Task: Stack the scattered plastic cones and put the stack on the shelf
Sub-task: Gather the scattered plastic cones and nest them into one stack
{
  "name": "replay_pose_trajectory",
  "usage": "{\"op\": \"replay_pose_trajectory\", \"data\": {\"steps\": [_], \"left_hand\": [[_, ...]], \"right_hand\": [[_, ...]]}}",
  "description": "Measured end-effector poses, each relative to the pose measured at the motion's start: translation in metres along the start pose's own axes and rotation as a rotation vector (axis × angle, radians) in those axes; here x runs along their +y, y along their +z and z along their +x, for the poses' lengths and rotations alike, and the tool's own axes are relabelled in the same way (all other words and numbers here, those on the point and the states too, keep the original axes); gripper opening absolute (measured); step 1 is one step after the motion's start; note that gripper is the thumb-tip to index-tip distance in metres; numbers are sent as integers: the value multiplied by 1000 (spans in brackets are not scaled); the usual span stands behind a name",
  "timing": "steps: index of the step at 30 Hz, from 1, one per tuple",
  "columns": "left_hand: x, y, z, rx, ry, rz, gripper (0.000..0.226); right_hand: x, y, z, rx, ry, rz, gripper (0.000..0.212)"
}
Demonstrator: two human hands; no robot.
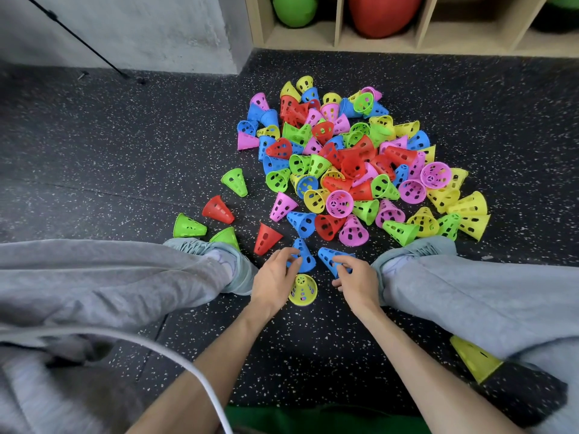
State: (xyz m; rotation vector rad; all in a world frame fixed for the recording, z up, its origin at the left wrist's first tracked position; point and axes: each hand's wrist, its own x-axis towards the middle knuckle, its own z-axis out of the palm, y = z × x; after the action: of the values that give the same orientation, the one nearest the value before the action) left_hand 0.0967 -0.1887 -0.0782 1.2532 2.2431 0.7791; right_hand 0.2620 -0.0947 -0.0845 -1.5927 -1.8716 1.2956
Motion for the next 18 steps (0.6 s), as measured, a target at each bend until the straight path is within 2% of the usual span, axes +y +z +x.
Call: {"op": "replay_pose_trajectory", "data": {"steps": [7,12,18], "left_hand": [[19,2,36,17,76,-47,30],[38,22,69,-81,109,-160,30],[56,44,99,-185,73,-186,40]], "right_hand": [[-11,-3,8,123,-4,110,28],[-18,-8,20,229,10,201,31],[-14,-21,38,312,57,312,32]]}}
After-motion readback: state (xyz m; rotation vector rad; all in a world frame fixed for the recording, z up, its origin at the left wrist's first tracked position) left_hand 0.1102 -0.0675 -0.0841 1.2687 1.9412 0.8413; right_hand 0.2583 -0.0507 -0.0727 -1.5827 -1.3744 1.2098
